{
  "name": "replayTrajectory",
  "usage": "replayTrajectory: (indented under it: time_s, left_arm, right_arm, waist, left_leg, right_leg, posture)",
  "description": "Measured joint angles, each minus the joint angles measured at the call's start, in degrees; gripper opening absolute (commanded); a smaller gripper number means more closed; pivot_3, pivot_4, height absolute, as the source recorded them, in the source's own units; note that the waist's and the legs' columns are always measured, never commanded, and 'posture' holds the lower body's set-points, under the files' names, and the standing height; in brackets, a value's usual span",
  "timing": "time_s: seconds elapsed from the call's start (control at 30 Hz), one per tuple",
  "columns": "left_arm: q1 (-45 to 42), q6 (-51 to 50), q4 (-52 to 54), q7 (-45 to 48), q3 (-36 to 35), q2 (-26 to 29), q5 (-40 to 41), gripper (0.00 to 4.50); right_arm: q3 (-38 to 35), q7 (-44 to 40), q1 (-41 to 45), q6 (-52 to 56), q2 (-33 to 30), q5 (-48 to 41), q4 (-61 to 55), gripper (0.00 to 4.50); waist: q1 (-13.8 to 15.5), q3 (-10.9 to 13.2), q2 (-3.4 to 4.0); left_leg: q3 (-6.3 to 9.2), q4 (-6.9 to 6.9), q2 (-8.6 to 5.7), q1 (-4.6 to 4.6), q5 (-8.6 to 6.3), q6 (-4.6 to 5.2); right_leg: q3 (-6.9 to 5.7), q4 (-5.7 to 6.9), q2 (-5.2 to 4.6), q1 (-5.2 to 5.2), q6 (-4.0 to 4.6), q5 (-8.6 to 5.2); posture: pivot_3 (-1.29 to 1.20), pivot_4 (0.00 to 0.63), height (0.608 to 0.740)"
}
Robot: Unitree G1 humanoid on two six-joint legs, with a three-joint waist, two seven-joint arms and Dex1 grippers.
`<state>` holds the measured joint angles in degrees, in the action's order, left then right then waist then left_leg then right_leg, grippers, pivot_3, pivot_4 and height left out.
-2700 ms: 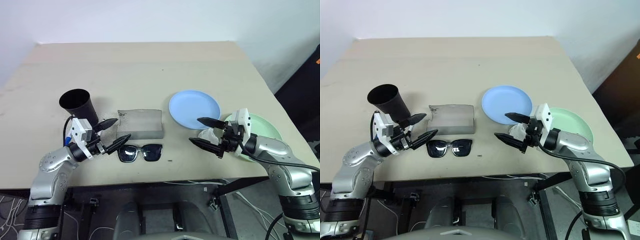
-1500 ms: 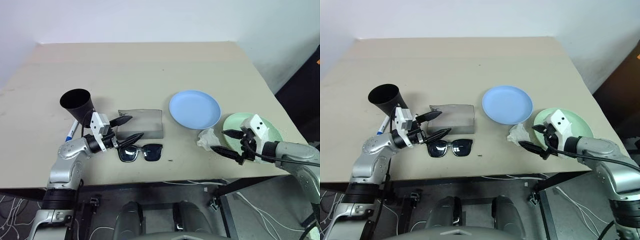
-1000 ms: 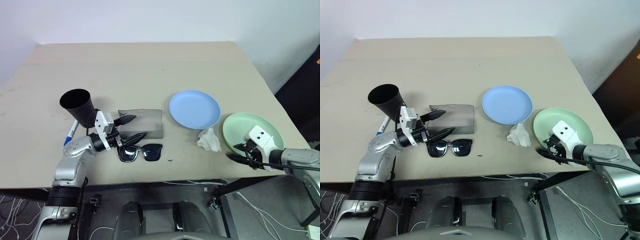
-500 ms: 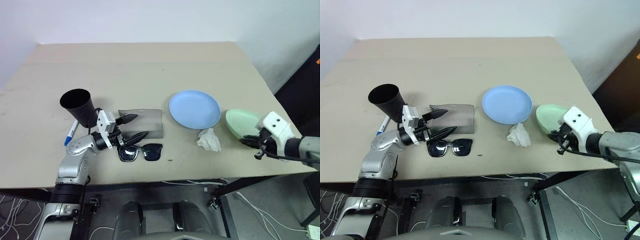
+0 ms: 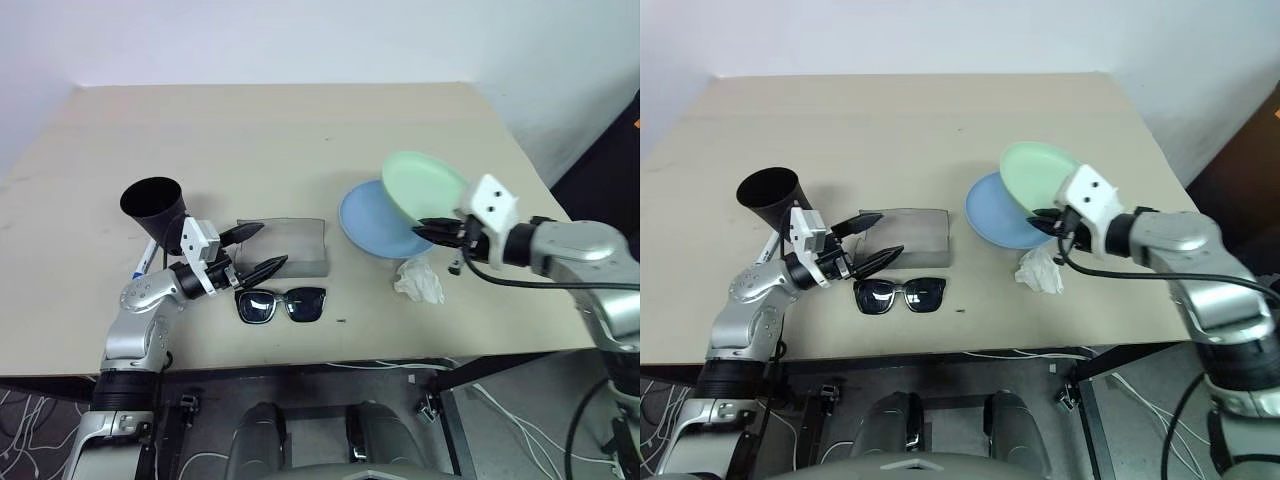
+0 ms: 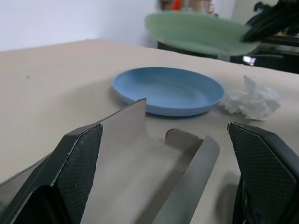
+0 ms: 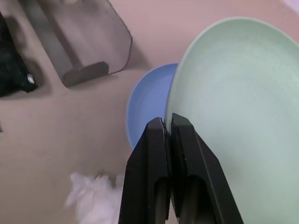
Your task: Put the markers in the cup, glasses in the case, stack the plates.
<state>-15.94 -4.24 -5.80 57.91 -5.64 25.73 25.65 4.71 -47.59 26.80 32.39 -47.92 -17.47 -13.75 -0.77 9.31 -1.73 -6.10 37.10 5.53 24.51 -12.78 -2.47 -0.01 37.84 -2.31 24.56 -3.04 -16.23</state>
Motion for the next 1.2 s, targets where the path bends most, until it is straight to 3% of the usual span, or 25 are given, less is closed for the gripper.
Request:
replayTrajectory:
  time_s: [0.17, 0.37, 0.47, 0.83, 1.0, 1.2]
  left_arm:
    - [0.5, 0.0, 1.0, -0.9, -0.2, 0.0, 0.0, 4.50]
    - [1.2, 0.1, 1.9, -1.8, -0.3, 0.2, 0.0, 4.50]
    - [2.1, 0.2, 1.9, -1.8, -0.4, 0.2, -0.1, 4.50]
    - [2.6, 1.2, 1.9, -1.8, -0.4, 0.3, -0.1, 4.50]
    - [2.4, 1.2, 1.9, -2.0, -0.5, 0.5, -0.1, 4.50]
    - [2.5, 1.3, 1.7, -1.8, -0.8, 1.0, -0.1, 4.50]
  right_arm:
    - [8.1, 0.3, 5.2, -3.0, 5.6, 7.0, 8.9, 0.01]
    - [13.1, -2.2, 6.7, -4.6, 7.8, 11.3, 12.8, 0.01]
    - [13.2, -2.8, 7.6, -4.0, 8.9, 12.0, 13.8, 0.66]
    - [9.3, -4.6, 8.6, -0.2, 8.9, 9.9, 10.7, 4.49]
    - [0.5, -8.9, 2.2, 4.5, 6.3, 0.4, 1.2, 4.49]
    - [-9.7, -7.4, -4.1, 12.4, 3.7, -6.7, -2.3, 4.49]
  waist:
    - [0.0, 0.0, 0.01]
    - [0.0, 0.0, 0.01]
    - [0.0, 0.0, 0.01]
    - [0.0, 0.0, 0.02]
    - [0.3, 0.0, 0.01]
    - [0.0, 0.0, 0.01]
  left_leg:
    - [-0.02, 0.00, 0.01, 0.00, 0.00, 0.00]
    - [-0.04, 0.00, 0.01, 0.00, 0.00, 0.01]
    - [-0.03, 0.01, 0.01, -0.02, 0.00, 0.00]
    - [-0.04, -0.01, 0.02, -0.01, 0.00, 0.00]
    - [-0.01, -0.02, 0.00, 0.00, -0.02, 0.03]
    - [0.01, 0.02, 0.00, -0.06, -0.03, 0.04]
  right_leg:
    - [0.00, 0.03, 0.02, 0.01, -0.01, 0.01]
    - [-0.01, 0.04, 0.00, 0.01, -0.15, 0.08]
    - [-0.01, 0.09, 0.01, 0.02, -0.12, 0.07]
    - [-0.01, 0.09, 0.00, 0.03, -0.12, 0.06]
    - [-0.03, 0.08, -0.04, 0.01, -0.12, 0.06]
    - [-0.01, 0.10, -0.03, -0.03, 0.00, 0.01]
  posture:
    - [0.00, 0.150, 0.726]
    - [0.00, 0.150, 0.726]
    - [0.00, 0.150, 0.726]
    - [0.00, 0.150, 0.726]
    - [0.00, 0.150, 0.726]
    - [0.00, 0.150, 0.726]
